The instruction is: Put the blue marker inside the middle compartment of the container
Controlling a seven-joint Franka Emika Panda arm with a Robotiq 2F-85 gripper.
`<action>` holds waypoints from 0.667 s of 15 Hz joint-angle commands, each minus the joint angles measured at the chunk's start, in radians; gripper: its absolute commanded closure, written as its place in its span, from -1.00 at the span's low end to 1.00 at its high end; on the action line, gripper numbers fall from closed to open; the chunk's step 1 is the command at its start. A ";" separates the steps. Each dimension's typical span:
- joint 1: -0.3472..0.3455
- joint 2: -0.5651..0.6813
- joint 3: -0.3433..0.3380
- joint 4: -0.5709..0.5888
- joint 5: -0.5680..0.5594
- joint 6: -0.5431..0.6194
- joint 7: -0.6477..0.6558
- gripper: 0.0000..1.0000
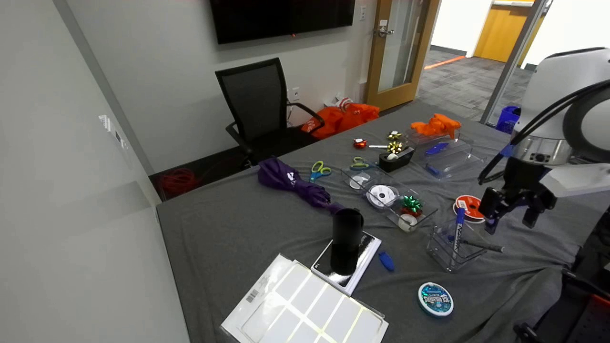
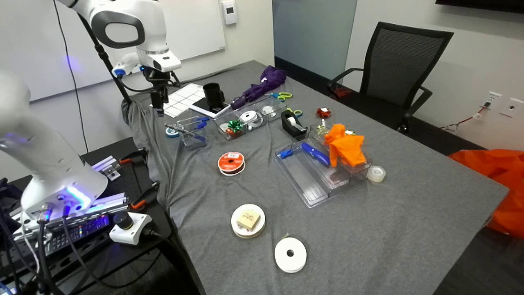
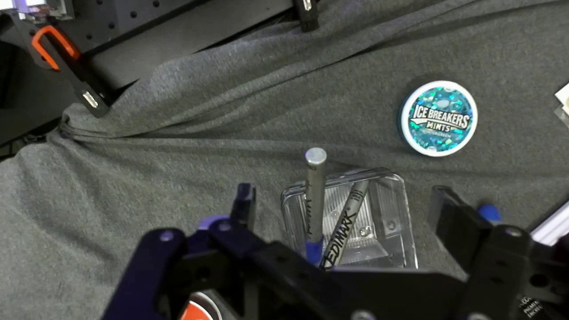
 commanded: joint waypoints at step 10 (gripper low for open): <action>0.034 0.172 -0.012 -0.034 -0.042 0.249 -0.140 -1.00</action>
